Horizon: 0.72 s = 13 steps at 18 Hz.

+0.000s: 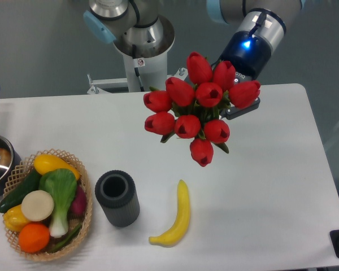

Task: Insert the flowers into the vase
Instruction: 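Carry the red tulip bunch with the gripper over the black vase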

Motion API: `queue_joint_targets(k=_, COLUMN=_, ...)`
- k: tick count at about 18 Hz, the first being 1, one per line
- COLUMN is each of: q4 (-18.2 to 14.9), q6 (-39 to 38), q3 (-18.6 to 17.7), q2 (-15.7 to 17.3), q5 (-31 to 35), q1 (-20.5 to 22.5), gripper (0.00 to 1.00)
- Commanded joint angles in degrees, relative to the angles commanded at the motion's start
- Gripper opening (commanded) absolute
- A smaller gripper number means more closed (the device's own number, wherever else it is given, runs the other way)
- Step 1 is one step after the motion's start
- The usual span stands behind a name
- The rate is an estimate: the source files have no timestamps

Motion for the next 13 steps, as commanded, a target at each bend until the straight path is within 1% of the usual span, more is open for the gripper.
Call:
queue_joint_targets(k=4, q4=0.1, q6=0.0, q3=0.9, q2=-0.8, q5=0.0, q1=-0.4, gripper=0.19)
queue_joint_targets(k=6, q4=0.1, q6=0.1, q3=1.2, q2=-1.1, q5=0.0, q1=-1.8, gripper=0.19)
queue_joint_targets(k=8, q4=0.1, q6=0.5, q3=0.5, q2=-1.2, q5=0.0, q1=-1.9, gripper=0.19)
queue_joint_targets(k=11, q4=0.2, q6=1.3, q3=0.5, q2=-1.6, q5=0.0, q1=-2.5, gripper=0.19)
queue_joint_targets(k=13, q4=0.2, q6=1.3, q3=0.4, q2=-2.1, q5=0.0, q1=-4.2, gripper=0.19)
